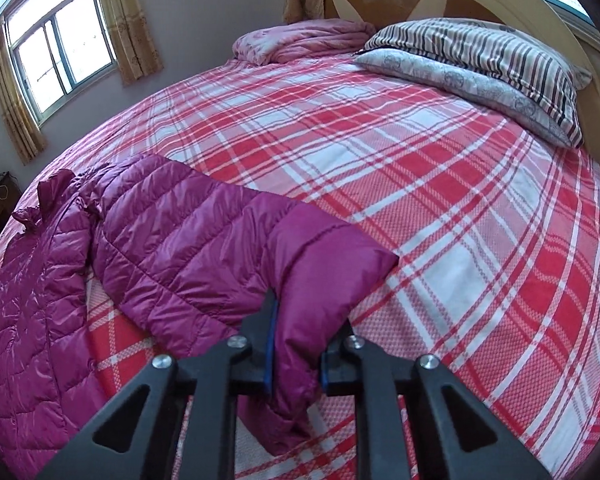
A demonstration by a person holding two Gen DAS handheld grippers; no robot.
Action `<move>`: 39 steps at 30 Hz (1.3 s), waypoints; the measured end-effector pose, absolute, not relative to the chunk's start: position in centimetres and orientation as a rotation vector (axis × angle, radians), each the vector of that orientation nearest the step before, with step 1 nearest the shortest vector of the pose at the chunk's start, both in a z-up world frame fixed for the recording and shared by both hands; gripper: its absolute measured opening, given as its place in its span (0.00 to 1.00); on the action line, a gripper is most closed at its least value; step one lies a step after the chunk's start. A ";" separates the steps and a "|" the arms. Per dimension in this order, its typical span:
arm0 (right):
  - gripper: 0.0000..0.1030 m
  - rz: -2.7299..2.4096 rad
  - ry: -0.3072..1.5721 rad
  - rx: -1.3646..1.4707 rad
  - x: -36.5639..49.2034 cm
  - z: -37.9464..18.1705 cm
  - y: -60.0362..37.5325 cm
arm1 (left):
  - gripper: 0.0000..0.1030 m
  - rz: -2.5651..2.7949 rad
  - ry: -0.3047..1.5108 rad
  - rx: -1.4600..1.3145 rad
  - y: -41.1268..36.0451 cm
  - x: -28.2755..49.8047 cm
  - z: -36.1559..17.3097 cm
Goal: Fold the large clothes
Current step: 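Grasp the sleeve cuff nearest the right tool with the right tool, then fold the grasped sleeve across the jacket body toward the left tool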
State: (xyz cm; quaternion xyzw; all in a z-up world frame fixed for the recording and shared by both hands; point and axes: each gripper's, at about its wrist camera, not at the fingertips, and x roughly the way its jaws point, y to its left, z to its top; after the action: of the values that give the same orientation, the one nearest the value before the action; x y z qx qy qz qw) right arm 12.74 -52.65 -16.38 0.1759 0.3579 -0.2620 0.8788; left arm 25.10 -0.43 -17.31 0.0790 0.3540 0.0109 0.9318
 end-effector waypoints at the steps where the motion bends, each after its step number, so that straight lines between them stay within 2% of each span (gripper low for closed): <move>1: 0.16 -0.556 0.740 0.351 13.0 -15.9 -52.8 | 0.99 0.020 0.727 0.159 -0.3 25.1 -17.3; 9: 0.14 -0.583 0.661 0.208 15.7 -10.5 -52.0 | 0.99 0.000 0.733 0.140 0.1 25.4 -17.5; 21: 0.14 -0.434 0.529 -0.051 20.4 -4.2 -42.4 | 0.99 -0.021 0.733 0.135 0.3 25.7 -17.4; 30: 0.14 -0.262 0.494 -0.199 23.5 -3.8 -34.1 | 0.99 -0.007 0.716 0.116 1.7 26.2 -16.3; 39: 0.14 -0.092 0.520 -0.343 26.6 -7.5 -25.7 | 0.99 0.035 0.708 0.091 4.0 26.6 -15.7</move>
State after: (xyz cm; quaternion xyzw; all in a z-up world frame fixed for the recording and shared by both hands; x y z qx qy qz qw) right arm 26.55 -25.70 -7.53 -0.1688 0.2557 -0.0451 0.9508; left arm 26.60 3.97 -15.75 0.0443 0.3465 0.0171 0.9368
